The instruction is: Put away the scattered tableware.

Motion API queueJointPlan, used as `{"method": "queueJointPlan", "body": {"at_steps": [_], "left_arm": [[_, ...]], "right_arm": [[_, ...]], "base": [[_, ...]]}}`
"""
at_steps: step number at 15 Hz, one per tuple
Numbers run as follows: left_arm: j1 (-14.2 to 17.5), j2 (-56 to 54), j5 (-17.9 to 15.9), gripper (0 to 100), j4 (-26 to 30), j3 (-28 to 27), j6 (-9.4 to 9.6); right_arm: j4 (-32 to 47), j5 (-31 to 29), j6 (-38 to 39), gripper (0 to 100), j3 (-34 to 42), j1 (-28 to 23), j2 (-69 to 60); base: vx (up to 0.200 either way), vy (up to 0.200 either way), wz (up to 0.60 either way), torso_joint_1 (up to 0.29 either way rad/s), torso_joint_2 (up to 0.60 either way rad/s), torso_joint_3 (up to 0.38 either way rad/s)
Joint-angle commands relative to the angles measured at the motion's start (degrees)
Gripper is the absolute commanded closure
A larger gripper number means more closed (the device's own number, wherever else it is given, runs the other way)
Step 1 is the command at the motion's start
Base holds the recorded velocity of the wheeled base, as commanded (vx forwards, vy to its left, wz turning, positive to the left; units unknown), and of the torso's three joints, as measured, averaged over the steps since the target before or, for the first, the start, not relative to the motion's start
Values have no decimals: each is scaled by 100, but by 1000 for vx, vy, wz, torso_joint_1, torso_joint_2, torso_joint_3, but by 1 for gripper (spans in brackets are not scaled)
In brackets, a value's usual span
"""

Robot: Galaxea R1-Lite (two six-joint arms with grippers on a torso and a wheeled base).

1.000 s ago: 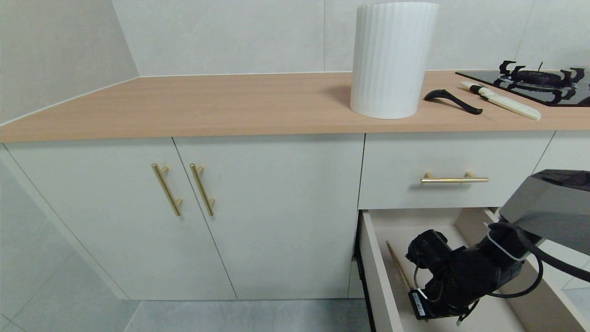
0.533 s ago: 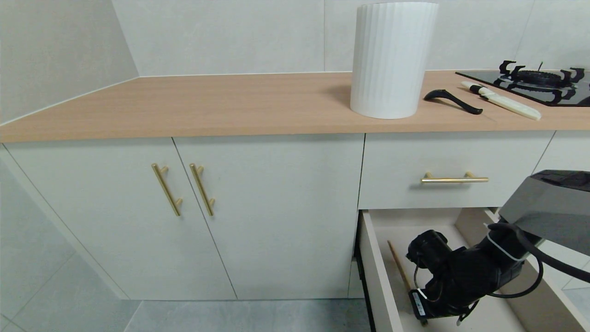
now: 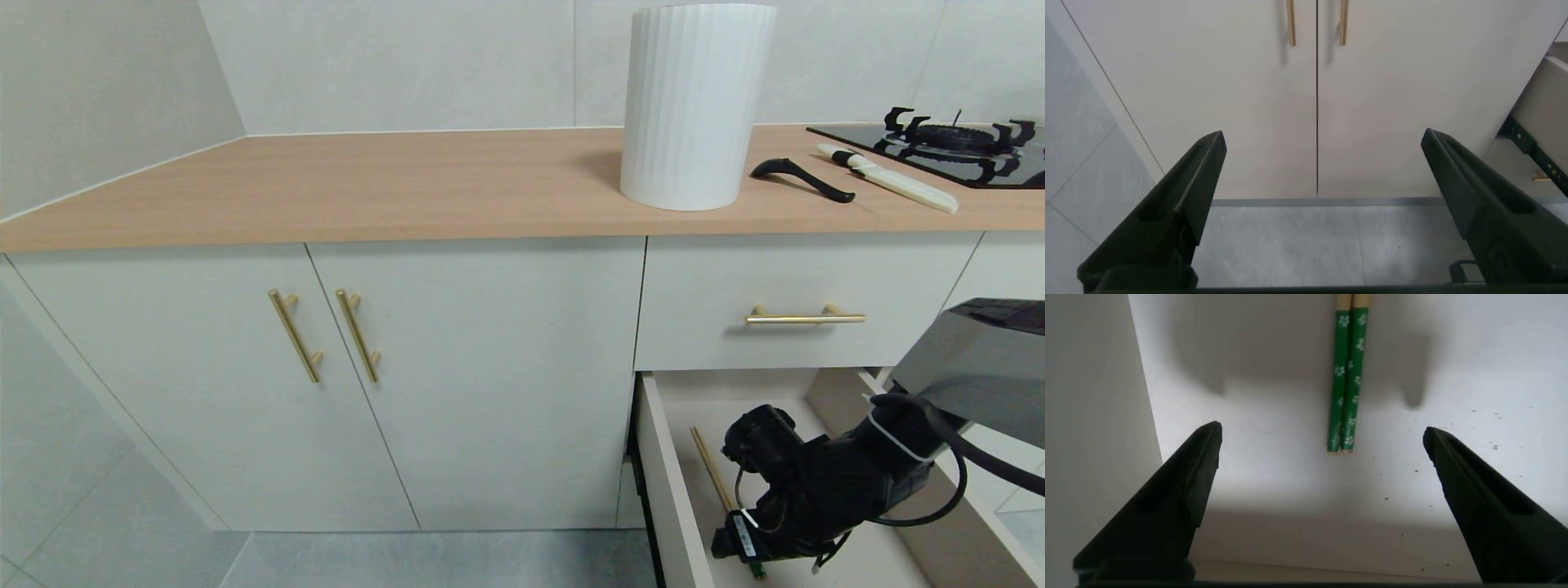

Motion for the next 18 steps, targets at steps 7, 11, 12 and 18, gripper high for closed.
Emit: {"method": "queueJointPlan", "body": {"at_steps": [7, 11, 12, 18], "left_arm": [[4, 9, 3, 0, -1, 0, 0], [4, 9, 3, 0, -1, 0, 0], [4, 9, 3, 0, -1, 0, 0], [4, 9, 3, 0, -1, 0, 0]], "right_arm": [[55, -129, -298, 0, 494, 3, -2560], [64, -358, -641, 0, 565, -313, -3606], [64, -410, -755, 0, 573, -427, -3773], [47, -410, -1036, 0, 565, -656, -4353]], "base": [[0, 0, 0, 0, 0, 0], [0, 0, 0, 0, 0, 0], [0, 0, 0, 0, 0, 0], [0, 0, 0, 0, 0, 0]]}}
